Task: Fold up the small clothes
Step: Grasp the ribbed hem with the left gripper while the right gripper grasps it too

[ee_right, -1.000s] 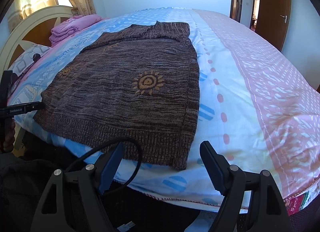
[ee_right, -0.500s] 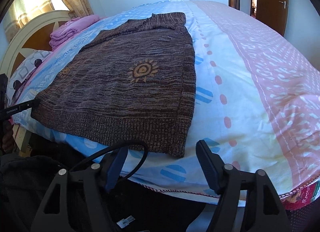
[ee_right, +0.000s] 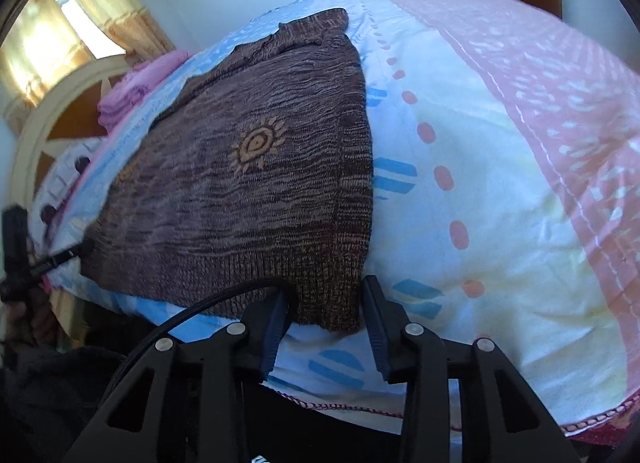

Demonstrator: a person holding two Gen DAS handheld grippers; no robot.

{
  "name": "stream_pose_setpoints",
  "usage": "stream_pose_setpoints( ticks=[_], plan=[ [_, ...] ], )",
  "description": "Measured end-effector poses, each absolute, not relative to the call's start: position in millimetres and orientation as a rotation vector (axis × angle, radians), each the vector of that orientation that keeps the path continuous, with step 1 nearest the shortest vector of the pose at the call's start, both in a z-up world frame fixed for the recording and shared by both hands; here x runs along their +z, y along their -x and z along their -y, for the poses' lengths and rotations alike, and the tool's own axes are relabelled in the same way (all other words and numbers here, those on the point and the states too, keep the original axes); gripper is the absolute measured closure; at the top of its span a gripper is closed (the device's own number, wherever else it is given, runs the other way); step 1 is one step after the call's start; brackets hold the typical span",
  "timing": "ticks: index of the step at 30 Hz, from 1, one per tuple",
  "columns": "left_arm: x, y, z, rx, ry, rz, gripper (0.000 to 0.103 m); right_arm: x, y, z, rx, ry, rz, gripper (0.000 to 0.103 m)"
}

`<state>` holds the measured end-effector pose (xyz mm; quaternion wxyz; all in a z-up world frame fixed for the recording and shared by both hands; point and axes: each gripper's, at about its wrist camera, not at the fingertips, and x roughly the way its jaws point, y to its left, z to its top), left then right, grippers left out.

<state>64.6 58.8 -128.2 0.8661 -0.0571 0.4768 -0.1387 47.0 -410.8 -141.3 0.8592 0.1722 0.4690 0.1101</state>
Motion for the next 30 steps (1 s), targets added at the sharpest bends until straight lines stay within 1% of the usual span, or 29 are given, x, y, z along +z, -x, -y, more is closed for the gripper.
stream_pose_setpoints(
  ticks=[6,10,11,13,15,18,21,22,25,26,28,30],
  plan=[
    [-131,-66,-60,-0.290,0.119,-1.007,0.094,-145,-45,426,0.272,-0.500,-0.979,0.063],
    [-133,-67,-62,-0.289,0.120,-1.012,0.094,-148,-46,435,0.291,-0.584,-0.980,0.060],
    [-134,-68,-62,-0.287,0.120,-1.016,0.094,-148,-45,435,0.291,-0.586,-0.980,0.058],
    [-135,-69,-63,-0.285,0.122,-1.021,0.094,-144,-42,436,0.282,-0.569,-0.978,0.051],
    [-135,-69,-64,-0.281,0.125,-1.023,0.094,-136,-39,434,0.272,-0.498,-1.011,0.047],
    [-135,-70,-65,-0.282,0.126,-1.022,0.094,-129,-36,420,0.222,-0.227,-1.129,0.047],
    [-136,-70,-65,-0.281,0.123,-1.027,0.094,-114,-34,429,0.205,-0.263,-1.100,0.047],
    [-137,-70,-64,-0.279,0.122,-1.029,0.094,-108,-33,430,0.205,-0.234,-1.102,0.047],
    [-136,-71,-65,-0.277,0.121,-1.028,0.094,-92,-11,400,0.290,0.134,-1.185,0.047],
    [-136,-71,-65,-0.277,0.122,-1.028,0.094,-89,-1,393,0.323,0.216,-1.201,0.047],
    [-137,-72,-64,-0.278,0.123,-1.031,0.094,-84,6,391,0.266,0.314,-1.198,0.047],
    [-139,-72,-64,-0.279,0.121,-1.034,0.094,-74,-6,406,0.102,0.287,-1.136,0.047]
  ],
)
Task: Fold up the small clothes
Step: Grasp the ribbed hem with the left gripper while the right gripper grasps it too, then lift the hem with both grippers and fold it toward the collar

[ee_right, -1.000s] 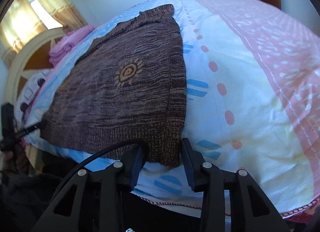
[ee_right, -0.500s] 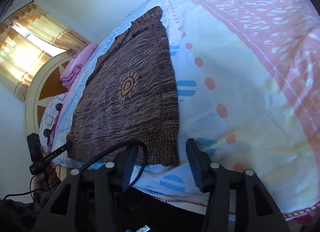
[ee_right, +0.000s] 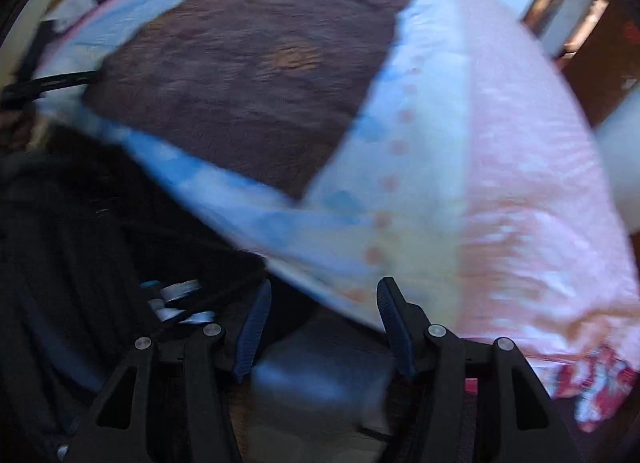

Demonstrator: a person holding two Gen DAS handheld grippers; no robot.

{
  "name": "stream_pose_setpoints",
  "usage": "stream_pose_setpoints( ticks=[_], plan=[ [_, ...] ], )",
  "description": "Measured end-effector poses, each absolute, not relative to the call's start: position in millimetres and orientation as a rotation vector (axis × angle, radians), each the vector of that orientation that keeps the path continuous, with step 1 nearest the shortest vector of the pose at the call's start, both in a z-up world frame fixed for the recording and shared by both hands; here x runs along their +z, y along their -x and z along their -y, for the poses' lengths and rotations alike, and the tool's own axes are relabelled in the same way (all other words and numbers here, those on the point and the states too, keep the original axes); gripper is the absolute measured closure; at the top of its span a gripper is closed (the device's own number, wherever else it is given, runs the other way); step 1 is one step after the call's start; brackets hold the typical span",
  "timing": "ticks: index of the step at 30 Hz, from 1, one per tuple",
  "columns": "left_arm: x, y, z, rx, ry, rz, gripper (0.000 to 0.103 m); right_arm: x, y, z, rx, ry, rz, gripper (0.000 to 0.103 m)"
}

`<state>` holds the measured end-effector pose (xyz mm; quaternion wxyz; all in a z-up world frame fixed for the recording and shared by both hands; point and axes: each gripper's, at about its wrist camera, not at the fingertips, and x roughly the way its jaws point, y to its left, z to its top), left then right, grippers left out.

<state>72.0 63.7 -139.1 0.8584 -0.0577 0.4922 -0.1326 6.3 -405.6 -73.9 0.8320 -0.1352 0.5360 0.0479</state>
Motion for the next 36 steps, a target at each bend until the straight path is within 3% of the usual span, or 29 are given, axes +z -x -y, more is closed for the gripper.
stream_pose_setpoints(
  ticks=[4,9,12,17,20,21,36],
  plan=[
    [-137,-71,-64,-0.279,0.117,-1.030,0.094,-72,-23,406,-0.113,0.478,-1.062,0.047],
    [-141,-74,-66,-0.280,0.137,-1.031,0.094,-60,-46,429,0.240,-0.185,-1.025,0.047],
    [-139,-72,-65,-0.283,0.129,-1.027,0.094,-96,-60,420,0.238,-0.257,-1.103,0.048],
    [-140,-72,-66,-0.286,0.139,-1.024,0.094,-136,-53,412,0.320,-0.386,-1.180,0.064],
    [-139,-72,-64,-0.304,0.137,-1.021,0.095,-137,-47,412,0.306,-0.381,-1.141,0.095],
    [-136,-72,-65,-0.308,0.140,-1.018,0.095,-133,-46,419,0.313,-0.417,-1.106,0.097],
    [-55,-90,-91,-0.386,0.272,-0.843,0.095,-22,-45,428,0.398,-0.455,-0.683,0.098]
  ],
)
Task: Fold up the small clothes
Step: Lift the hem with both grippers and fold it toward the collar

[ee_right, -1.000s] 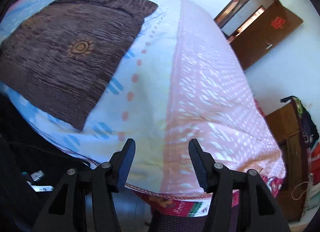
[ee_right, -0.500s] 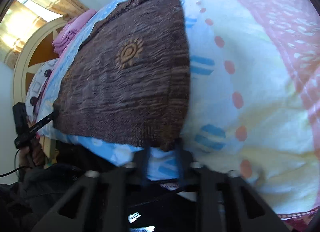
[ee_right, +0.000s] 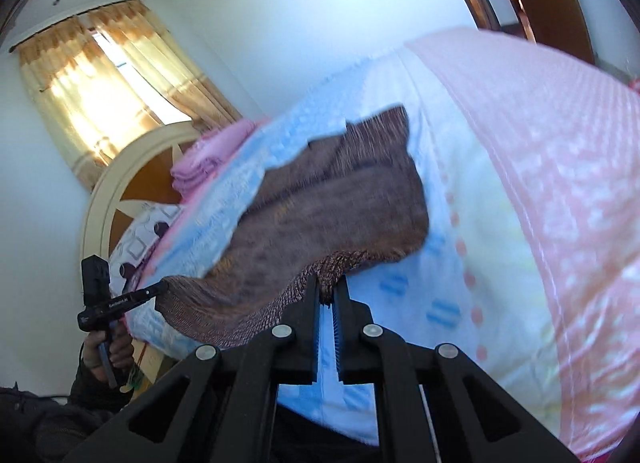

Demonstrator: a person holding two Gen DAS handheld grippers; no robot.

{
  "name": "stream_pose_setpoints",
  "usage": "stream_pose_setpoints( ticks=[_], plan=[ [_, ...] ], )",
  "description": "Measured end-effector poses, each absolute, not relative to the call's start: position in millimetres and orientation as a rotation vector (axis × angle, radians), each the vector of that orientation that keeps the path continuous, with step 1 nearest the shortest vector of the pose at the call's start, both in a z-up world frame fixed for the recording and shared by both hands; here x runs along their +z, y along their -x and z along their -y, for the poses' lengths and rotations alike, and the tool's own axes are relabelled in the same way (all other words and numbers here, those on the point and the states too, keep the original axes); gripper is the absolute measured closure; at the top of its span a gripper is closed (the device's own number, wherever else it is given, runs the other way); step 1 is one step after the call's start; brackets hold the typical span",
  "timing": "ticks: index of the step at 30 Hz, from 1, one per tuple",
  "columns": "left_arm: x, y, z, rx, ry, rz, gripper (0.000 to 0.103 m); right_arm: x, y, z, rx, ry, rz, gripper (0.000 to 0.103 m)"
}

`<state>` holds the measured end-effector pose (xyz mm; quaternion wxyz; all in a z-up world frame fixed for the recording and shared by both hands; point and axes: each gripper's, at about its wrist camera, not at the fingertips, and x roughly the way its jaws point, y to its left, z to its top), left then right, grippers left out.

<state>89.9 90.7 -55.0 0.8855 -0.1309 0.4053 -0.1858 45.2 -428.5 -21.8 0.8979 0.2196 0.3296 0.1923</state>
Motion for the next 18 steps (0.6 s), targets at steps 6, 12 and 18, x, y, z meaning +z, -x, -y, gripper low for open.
stream_pose_setpoints(
  ticks=[6,12,18],
  plan=[
    [-39,-128,-96,-0.374,0.324,-0.798,0.095,8,-75,423,0.374,-0.443,-0.620,0.098],
    [-27,-176,-106,-0.359,0.388,-0.760,0.095,31,-123,426,0.359,-0.461,-0.575,0.098],
    [-21,-220,-106,-0.347,0.378,-0.762,0.095,48,-177,424,0.339,-0.445,-0.557,0.098]
  ],
)
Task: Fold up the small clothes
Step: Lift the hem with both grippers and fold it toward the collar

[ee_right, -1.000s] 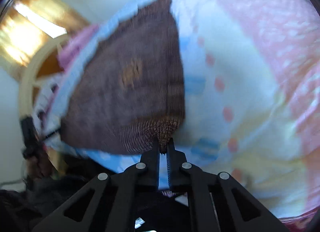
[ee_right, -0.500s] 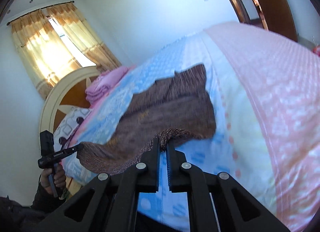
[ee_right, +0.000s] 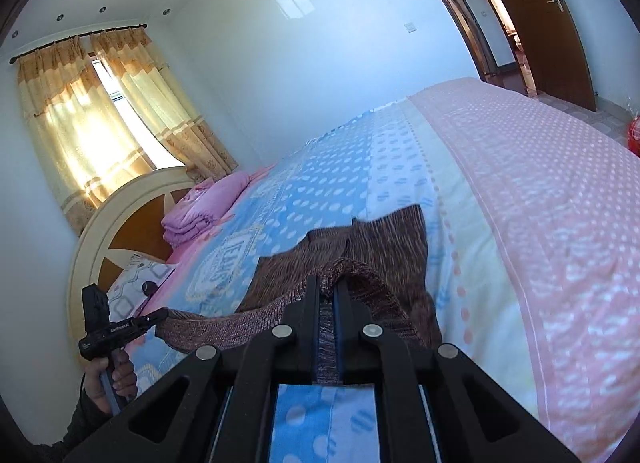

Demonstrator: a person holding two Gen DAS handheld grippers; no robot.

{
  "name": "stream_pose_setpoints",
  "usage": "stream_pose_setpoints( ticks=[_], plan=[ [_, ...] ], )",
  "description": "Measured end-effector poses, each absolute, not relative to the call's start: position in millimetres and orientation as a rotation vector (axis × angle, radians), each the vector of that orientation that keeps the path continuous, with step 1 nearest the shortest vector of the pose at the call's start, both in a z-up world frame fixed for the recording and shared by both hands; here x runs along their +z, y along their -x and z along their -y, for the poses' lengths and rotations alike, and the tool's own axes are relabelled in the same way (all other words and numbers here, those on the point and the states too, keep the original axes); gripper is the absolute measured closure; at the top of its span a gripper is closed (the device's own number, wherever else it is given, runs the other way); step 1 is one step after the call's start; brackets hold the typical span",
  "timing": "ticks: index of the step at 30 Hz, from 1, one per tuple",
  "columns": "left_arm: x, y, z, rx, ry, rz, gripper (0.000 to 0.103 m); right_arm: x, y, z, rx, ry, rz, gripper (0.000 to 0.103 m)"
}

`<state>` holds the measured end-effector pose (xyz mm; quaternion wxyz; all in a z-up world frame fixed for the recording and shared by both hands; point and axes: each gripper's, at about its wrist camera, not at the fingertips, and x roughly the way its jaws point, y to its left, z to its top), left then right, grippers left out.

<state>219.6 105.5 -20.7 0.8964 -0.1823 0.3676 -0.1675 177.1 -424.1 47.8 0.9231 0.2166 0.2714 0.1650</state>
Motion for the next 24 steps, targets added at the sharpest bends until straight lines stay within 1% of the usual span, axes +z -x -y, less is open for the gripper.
stream_pose_setpoints(
  ticks=[6,11,14,18,21,23,24],
  plan=[
    [-21,-265,-103,-0.346,0.366,-0.779,0.095,51,-235,427,0.300,-0.439,-0.577,0.098],
    [-28,-307,-99,-0.333,0.333,-0.797,0.095,38,-286,428,0.259,-0.433,-0.617,0.098],
    [-40,-330,-101,-0.314,0.328,-0.819,0.095,25,-320,424,0.240,-0.440,-0.653,0.098],
    [-70,-368,-101,-0.268,0.326,-0.891,0.095,-3,-367,414,0.202,-0.415,-0.718,0.098],
    [-92,-391,-98,-0.186,0.294,-0.929,0.089,-35,-403,413,0.176,-0.414,-0.811,0.098],
    [-100,-401,-100,-0.117,0.266,-0.943,0.090,-54,-418,415,0.106,-0.375,-0.855,0.096],
    [-102,-402,-104,-0.110,0.266,-0.946,0.090,-57,-419,414,0.073,-0.338,-0.854,0.088]
  ],
)
